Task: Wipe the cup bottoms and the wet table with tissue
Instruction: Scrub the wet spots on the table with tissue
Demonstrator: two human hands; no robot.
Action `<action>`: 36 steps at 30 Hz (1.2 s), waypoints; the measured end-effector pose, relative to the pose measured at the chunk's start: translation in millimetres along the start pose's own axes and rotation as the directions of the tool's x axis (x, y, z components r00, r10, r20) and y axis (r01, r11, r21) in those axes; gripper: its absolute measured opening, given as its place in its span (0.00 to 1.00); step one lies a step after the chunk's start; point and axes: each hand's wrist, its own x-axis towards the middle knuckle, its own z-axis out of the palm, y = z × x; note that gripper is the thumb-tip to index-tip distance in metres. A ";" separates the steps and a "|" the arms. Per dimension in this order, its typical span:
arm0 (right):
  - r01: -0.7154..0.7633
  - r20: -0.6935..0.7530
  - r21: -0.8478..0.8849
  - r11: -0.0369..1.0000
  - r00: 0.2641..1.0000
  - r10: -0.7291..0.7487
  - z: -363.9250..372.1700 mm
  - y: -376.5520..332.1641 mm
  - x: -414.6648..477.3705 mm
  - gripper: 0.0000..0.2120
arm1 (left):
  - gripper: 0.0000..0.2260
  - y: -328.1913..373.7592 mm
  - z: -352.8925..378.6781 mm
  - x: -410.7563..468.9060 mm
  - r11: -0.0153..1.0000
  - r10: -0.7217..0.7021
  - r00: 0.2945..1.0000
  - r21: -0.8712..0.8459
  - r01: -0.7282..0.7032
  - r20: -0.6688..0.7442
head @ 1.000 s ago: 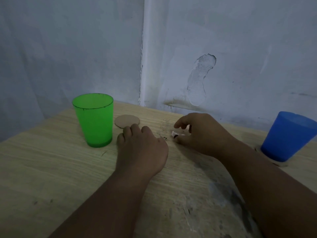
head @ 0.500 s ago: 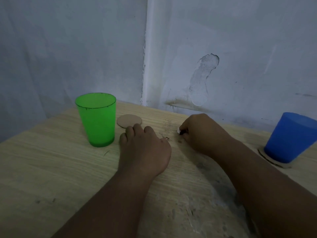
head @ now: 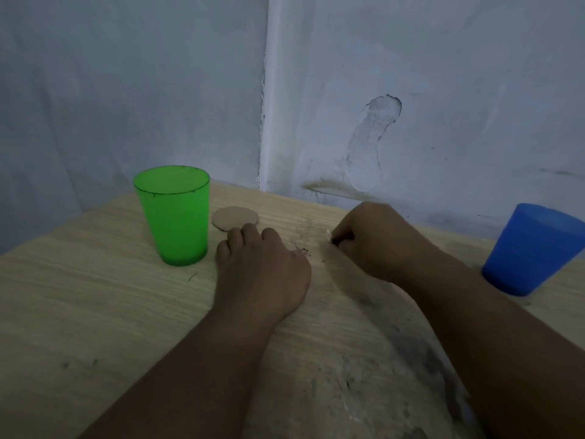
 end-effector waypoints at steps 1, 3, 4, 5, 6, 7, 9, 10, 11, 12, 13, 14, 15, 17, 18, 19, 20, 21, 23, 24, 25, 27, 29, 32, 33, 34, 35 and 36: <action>-0.038 -0.013 -0.015 0.999 0.999 0.037 3.0 3.9 1.4 0.12 | 0.21 0.6 0.2 0.0 1.000 -0.001 1.000 -0.004 0.001 0.002; -0.086 -0.027 -0.018 0.996 0.996 0.085 13.6 2.8 6.4 0.12 | 0.21 -0.6 0.5 0.0 1.000 -0.001 1.000 -0.003 0.001 0.002; -0.091 -0.040 -0.017 0.996 0.995 0.090 18.7 -0.3 8.2 0.11 | 0.21 -0.7 0.7 -0.1 1.000 0.003 1.000 -0.003 -0.003 -0.001; -0.081 -0.059 -0.024 0.996 0.995 0.080 22.5 -5.4 10.0 0.11 | 0.21 -1.1 1.1 -0.1 1.000 0.007 1.000 -0.001 -0.007 -0.006; -0.063 -0.076 -0.038 0.997 0.995 0.060 25.8 -11.2 11.7 0.10 | 0.21 -1.3 1.2 -0.3 1.000 0.011 1.000 0.003 -0.011 -0.012; -0.042 -0.084 -0.056 0.998 0.996 0.038 27.7 -18.8 13.1 0.09 | 0.21 -1.9 1.2 -0.1 1.000 0.015 1.000 0.009 -0.015 -0.017; 0.017 -0.083 -0.085 0.996 0.996 -0.024 30.1 -33.8 16.4 0.08 | 0.20 -3.2 1.6 0.1 1.000 0.019 1.000 0.019 -0.018 -0.016; 0.052 -0.078 -0.094 0.994 0.995 -0.059 31.6 -38.2 19.4 0.08 | 0.20 -3.6 1.7 0.5 1.000 0.020 1.000 0.021 -0.019 -0.019; 0.091 -0.070 -0.097 0.991 0.993 -0.098 32.7 -39.4 22.2 0.07 | 0.19 -3.8 1.7 1.2 1.000 0.020 0.999 0.014 -0.019 -0.028; 0.129 -0.054 -0.089 0.988 0.989 -0.134 33.6 -37.9 25.0 0.08 | 0.19 -4.3 1.3 2.1 1.000 0.017 0.999 -0.001 -0.017 -0.043; 0.171 -0.033 -0.071 0.983 0.984 -0.174 32.8 -34.2 25.6 0.10 | 0.18 -4.5 0.2 3.1 1.000 0.012 0.998 -0.020 -0.013 -0.058; 0.223 -0.014 -0.051 0.974 0.975 -0.224 31.0 -29.9 24.2 0.11 | 0.17 -4.5 -1.2 3.7 0.999 0.005 0.997 -0.038 -0.008 -0.071; 0.280 0.001 -0.031 0.960 0.960 -0.280 28.0 -25.3 20.9 0.12 | 0.16 -4.2 -2.4 4.1 0.999 -0.001 0.997 -0.052 -0.003 -0.082; 0.387 0.030 -0.011 0.922 0.922 -0.387 21.3 -15.2 13.2 0.14 | 0.15 -3.6 -3.8 3.7 0.998 -0.005 0.995 -0.066 -0.001 -0.099; 0.422 0.041 0.001 0.907 0.906 -0.422 18.5 -10.1 10.3 0.14 | 0.15 -3.7 -4.3 2.9 0.997 -0.007 0.995 -0.073 -0.001 -0.104; 0.437 0.045 0.030 0.899 0.898 -0.438 15.4 -4.4 8.0 0.13 | 0.14 -3.7 -4.5 2.4 0.997 -0.010 0.994 -0.081 0.001 -0.106; 0.428 0.039 0.076 0.901 0.901 -0.431 13.3 2.4 8.0 0.12 | 0.14 -3.5 -4.7 2.1 0.996 -0.016 0.994 -0.088 0.006 -0.105; 0.400 0.025 0.129 0.907 0.913 -0.406 11.5 9.4 8.5 0.12 | 0.14 -3.5 -5.0 2.2 0.996 -0.022 0.995 -0.094 0.013 -0.102; 0.309 -0.022 0.190 0.932 0.950 -0.310 10.0 21.7 12.1 0.12 | 0.14 -3.0 -5.5 2.4 0.995 -0.035 0.995 -0.100 0.025 -0.097; 0.262 -0.053 0.196 0.945 0.965 -0.257 9.7 24.6 14.7 0.12 | 0.14 -2.6 -5.6 2.7 0.994 -0.038 0.995 -0.101 0.028 -0.095; 0.225 -0.079 0.200 0.954 0.974 -0.213 10.4 24.6 18.0 0.13 | 0.14 -2.5 -5.5 3.1 0.995 -0.039 0.995 -0.099 0.029 -0.094; 0.192 -0.106 0.203 0.960 0.979 -0.174 15.1 17.6 26.7 0.13 | 0.15 -2.4 -4.9 3.7 0.996 -0.037 0.995 -0.089 0.028 -0.094; 0.221 -0.099 0.162 0.962 0.973 -0.207 20.7 4.5 34.0 0.13 | 0.16 -2.6 -4.1 3.7 0.997 -0.033 0.995 -0.073 0.026 -0.093; 0.351 -0.071 0.069 0.934 0.935 -0.346 25.8 -9.8 36.5 0.13 | 0.18 -3.8 -2.6 4.3 0.998 -0.028 0.996 -0.057 0.023 -0.090; 0.397 -0.067 0.048 0.917 0.917 -0.393 26.0 -10.7 34.5 0.13 | 0.18 -4.5 -2.0 4.7 0.998 -0.026 0.995 -0.055 0.021 -0.092; 0.436 -0.063 0.039 0.899 0.899 -0.433 26.0 -9.9 31.5 0.13 | 0.17 -4.7 -1.4 5.2 0.999 -0.023 0.995 -0.050 0.019 -0.095; 0.468 -0.058 0.036 0.883 0.883 -0.465 25.5 -7.7 28.2 0.14 | 0.17 -4.3 -1.0 5.7 0.999 -0.020 0.995 -0.045 0.015 -0.098; 0.493 -0.052 0.038 0.869 0.870 -0.491 25.2 -5.3 24.8 0.14 | 0.17 -4.1 -0.6 6.0 0.999 -0.018 0.995 -0.038 0.014 -0.097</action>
